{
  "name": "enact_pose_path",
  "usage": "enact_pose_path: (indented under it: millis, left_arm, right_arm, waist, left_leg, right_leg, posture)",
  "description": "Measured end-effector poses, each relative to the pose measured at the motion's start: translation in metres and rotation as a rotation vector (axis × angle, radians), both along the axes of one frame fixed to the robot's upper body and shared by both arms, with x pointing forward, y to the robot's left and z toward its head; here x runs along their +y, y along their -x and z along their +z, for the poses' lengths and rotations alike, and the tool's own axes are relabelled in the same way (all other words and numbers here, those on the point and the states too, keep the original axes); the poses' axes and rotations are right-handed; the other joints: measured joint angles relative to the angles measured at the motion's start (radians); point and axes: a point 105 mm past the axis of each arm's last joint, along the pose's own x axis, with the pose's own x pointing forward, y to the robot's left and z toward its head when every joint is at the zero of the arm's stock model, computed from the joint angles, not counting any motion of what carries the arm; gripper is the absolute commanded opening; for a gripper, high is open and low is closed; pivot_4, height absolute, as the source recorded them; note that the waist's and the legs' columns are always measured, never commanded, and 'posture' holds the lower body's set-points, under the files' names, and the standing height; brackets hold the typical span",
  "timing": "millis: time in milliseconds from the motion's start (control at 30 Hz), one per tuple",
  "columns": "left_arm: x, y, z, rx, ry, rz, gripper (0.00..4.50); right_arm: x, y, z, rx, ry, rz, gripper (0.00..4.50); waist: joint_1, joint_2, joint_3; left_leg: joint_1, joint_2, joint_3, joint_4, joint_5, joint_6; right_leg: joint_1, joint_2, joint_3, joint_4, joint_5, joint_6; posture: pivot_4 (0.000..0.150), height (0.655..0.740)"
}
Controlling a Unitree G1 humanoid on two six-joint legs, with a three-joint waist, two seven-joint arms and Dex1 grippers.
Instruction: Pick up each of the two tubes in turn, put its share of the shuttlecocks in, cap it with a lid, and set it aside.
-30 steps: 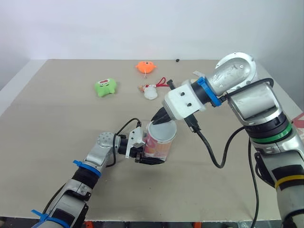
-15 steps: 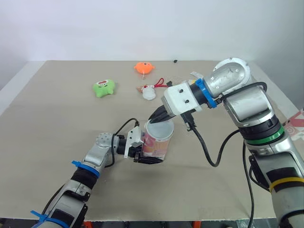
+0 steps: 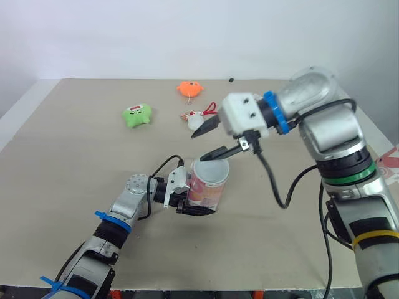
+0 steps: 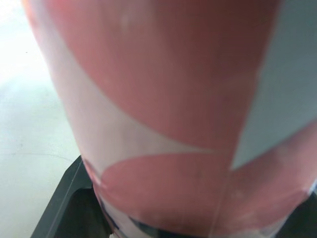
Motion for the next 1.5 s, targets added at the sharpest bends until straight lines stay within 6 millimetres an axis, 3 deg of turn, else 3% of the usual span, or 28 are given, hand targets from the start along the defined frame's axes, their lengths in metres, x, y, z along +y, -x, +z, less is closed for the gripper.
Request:
enact_pose_path:
  millis: [133,233,300,367,400,633,767,1033,1167,1267,1500]
  left_arm:
    - [-0.001,0.0,0.0,-0.001,0.0,-0.002,2.88]
    - [0.0,-0.001,0.0,0.0,0.001,0.001,2.88]
    - [0.001,-0.001,0.0,0.001,0.001,0.002,2.88]
    - [0.001,-0.001,0.0,0.0,0.002,0.003,2.88]
    - [0.001,-0.001,0.0,0.0,0.003,0.003,2.88]
    - [0.0,-0.001,0.0,0.0,0.004,0.001,2.88]
    - [0.0,-0.001,0.0,0.0,0.004,0.002,2.88]
    - [0.001,0.0,0.0,-0.001,0.005,0.003,2.88]
    - [0.001,0.0,0.0,0.0,0.003,0.003,2.88]
    - [0.001,-0.001,0.0,-0.004,-0.004,0.002,2.88]
    - [0.003,-0.002,-0.001,0.012,-0.008,0.016,2.88]
  right_arm:
    - [-0.014,0.009,0.013,0.042,-0.024,0.01,2.63]
    - [-0.02,0.011,0.014,0.037,-0.014,0.004,1.83]
    - [-0.021,0.012,0.012,0.035,-0.002,0.006,1.0]
    - [-0.021,0.01,-0.001,0.05,0.042,0.004,0.24]
    - [-0.021,0.01,-0.002,0.051,0.045,0.005,0.08]
    - [-0.022,0.006,-0.021,0.027,0.154,0.026,0.08]
    - [-0.022,0.006,-0.021,0.032,0.153,0.026,0.08]
    - [-0.016,0.026,-0.012,0.107,0.088,0.088,0.08]
    - [-0.017,0.031,-0.025,0.149,0.099,0.09,0.08]
    - [-0.016,0.029,-0.046,0.128,0.175,0.075,0.08]
    - [-0.012,0.023,-0.049,0.055,0.204,0.078,0.08]
  waist:
    - [0.0,0.0,0.0]
    - [0.0,0.0,0.0]
    - [0.0,0.0,0.0]
    - [-0.001,0.0,0.0]
    - [-0.001,0.0,0.0]
    - [-0.001,0.0,0.0]
    - [0.0,0.0,0.0]
    - [0.0,0.0,0.0]
    - [0.0,0.0,0.0]
    - [-0.001,0.0,0.0]
    - [-0.002,-0.001,-0.001]
  left_leg:
    - [0.0,0.0,-0.002,0.0,0.0,0.0]
    - [0.0,0.0,-0.002,0.0,0.0,0.0]
    - [0.0,0.0,-0.002,0.0,0.0,0.0]
    - [0.0,0.0,-0.002,0.0,0.0,0.0]
    - [0.0,0.0,-0.002,0.0,0.0,0.0]
    - [0.0,0.0,-0.002,0.0,0.0,0.0]
    - [0.0,0.0,-0.002,0.0,0.0,0.0]
    - [-0.001,0.0,-0.004,-0.001,0.0,0.0]
    - [-0.001,0.0,-0.005,-0.001,0.0,0.0]
    - [-0.001,0.0,-0.005,-0.001,0.0,0.0]
    - [0.003,0.002,-0.006,-0.001,0.0,0.0]
  right_leg:
    - [0.0,0.0,-0.001,0.0,0.0,0.0]
    - [0.0,0.0,-0.001,0.0,-0.001,0.0]
    - [0.0,0.0,-0.001,0.0,0.0,-0.001]
    - [0.0,0.0,-0.001,0.0,-0.001,0.0]
    - [0.0,0.0,-0.001,0.0,0.0,0.0]
    - [0.0,0.0,-0.001,0.0,-0.001,0.0]
    - [0.0,0.0,-0.001,0.0,-0.001,-0.001]
    - [0.0,0.0,-0.003,0.0,-0.001,-0.002]
    - [0.0,0.0,-0.003,0.0,-0.002,-0.002]
    - [0.0,0.001,-0.004,0.0,-0.002,-0.002]
    - [0.003,0.002,-0.005,0.0,-0.005,-0.006]
  posture:
    - [0.15,0.7323]
    - [0.15,0.7323]
    - [0.15,0.7323]
    - [0.15,0.7323]
    - [0.15,0.7323]
    - [0.15,0.7323]
    - [0.15,0.7323]
    - [0.15,0.7323]
    - [0.15,0.7323]
    - [0.15,0.7323]
    - [0.15,0.7323]
